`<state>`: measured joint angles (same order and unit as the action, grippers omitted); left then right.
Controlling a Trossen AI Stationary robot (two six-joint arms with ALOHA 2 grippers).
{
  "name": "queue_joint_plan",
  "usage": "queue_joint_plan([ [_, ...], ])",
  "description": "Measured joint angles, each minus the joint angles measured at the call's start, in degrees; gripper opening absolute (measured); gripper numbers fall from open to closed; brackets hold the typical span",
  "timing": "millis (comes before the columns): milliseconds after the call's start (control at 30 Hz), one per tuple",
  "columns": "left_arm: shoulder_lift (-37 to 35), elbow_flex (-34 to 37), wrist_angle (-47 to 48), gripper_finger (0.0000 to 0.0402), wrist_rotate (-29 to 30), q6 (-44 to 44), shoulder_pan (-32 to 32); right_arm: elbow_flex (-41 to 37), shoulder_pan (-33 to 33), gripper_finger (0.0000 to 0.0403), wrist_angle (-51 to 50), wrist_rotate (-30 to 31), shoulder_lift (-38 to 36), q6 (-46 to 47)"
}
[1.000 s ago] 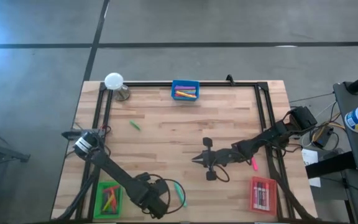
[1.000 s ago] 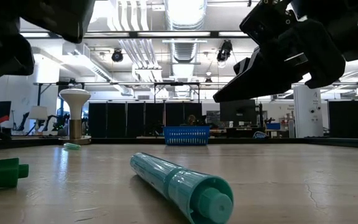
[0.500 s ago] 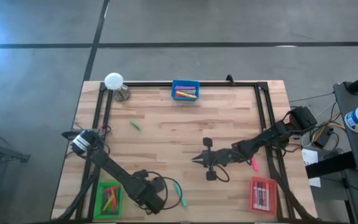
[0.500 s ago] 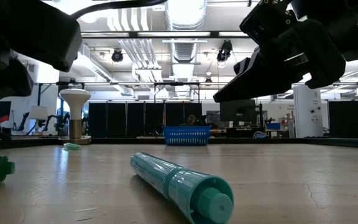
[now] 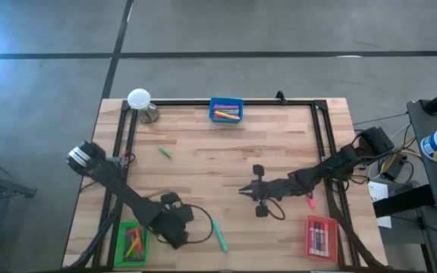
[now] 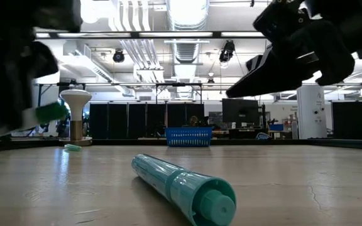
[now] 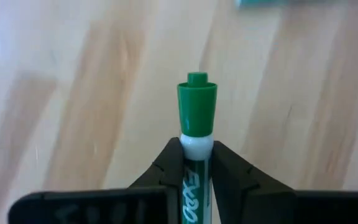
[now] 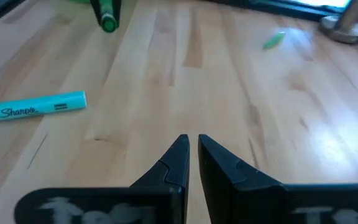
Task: Pick & Place Markers
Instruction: Put the green marker into the orange bin
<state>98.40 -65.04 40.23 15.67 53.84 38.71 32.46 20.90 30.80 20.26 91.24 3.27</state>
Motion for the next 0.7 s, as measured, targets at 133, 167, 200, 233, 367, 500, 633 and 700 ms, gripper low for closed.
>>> queue_joint_plan([
  [133, -8.5, 11.3, -18.9, 0.0048, 7.2, -8.1, -1.7, -5.0, 0.5, 0.0028, 7.7, 3.8, -2.6, 2.1],
  [167, -10.4, 14.3, -25.4, 0.0048, 8.7, -11.4, -2.5, -6.4, 0.5, 0.0028, 11.0, 4.0, -2.8, 2.5],
  [200, -12.1, 17.2, -31.9, 0.0048, 9.4, -14.9, -3.2, -7.8, 0.5, 0.0028, 14.6, 4.0, -2.8, 2.7],
  [233, -13.6, 20.1, -38.3, 0.0048, 9.5, -18.1, -4.1, -8.9, 0.5, 0.0028, 17.9, 4.0, -2.6, 3.0],
  [367, -17.8, 30.9, -65.2, 0.0048, 7.6, -33.1, -8.3, -11.7, 0.3, 0.0029, 26.6, 4.3, -1.7, 6.9],
  [500, -18.8, 39.7, -87.8, 0.0048, -0.6, -43.6, -14.9, -11.6, -0.6, 0.0033, 26.8, 8.1, -1.6, 8.4],
  [633, -18.7, 45.4, -101.6, 0.0049, -11.1, -47.6, -23.6, -8.9, -2.5, 0.0054, 25.3, 5.6, -1.6, 10.1],
  [700, -18.7, 46.9, -105.1, 0.0049, -14.2, -48.5, -27.8, -7.2, -3.5, 0.0069, 25.2, 2.0, -1.2, 10.0],
])
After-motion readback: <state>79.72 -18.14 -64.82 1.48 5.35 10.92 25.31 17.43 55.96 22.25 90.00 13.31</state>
